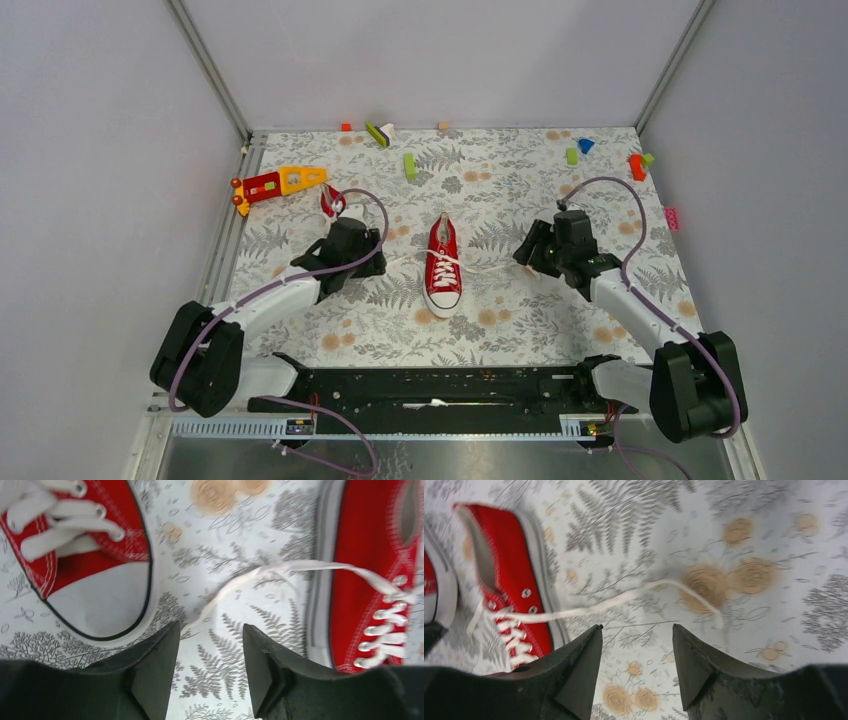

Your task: Tie the shoes

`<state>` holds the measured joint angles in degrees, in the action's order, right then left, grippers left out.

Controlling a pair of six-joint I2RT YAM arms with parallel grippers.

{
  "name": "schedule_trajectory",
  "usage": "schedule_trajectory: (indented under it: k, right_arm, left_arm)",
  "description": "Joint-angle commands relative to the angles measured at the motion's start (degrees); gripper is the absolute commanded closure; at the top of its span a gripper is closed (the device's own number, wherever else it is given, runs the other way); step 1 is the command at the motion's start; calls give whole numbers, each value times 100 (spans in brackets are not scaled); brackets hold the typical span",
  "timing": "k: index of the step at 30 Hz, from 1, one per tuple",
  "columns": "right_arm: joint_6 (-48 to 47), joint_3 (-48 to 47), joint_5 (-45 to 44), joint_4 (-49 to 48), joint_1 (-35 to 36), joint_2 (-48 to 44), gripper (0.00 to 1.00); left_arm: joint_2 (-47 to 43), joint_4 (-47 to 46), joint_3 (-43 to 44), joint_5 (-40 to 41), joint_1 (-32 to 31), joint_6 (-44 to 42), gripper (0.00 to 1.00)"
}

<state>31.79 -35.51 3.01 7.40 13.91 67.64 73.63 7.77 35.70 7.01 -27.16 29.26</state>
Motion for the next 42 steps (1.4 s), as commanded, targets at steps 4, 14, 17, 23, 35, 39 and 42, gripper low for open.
schedule_trajectory:
  k: [4,14,17,23,35,39,42]
  right_arm:
    - [-839,-605,314,86,897,-278,37]
    - [-994,-561,867,154,993,-637,35]
    - [-1002,-471,945,153,991,-752,34]
    - [-899,-431,1065,154,991,-772,34]
    - [-765,-363,1049,19,991,-747,35]
    - [-709,-352,1037,-11,995,-699,36]
    - [-676,-321,1031,-41,990,-684,37]
  left_arm:
    - [-160,-151,843,211,-423,-1186,41]
    - [1511,699,2427,-1655,-519,-3437,39]
    - [1806,776,2636,-1481,-512,-3691,38]
    - [2137,1102,2898,-1928,-512,-3889,22]
    - [2908,1552,3508,-1937,-510,-4021,31]
    - [3153,1624,3678,-1846,-497,-3952,36]
    - [3324,1767,3847,-1888,-493,-3919,44]
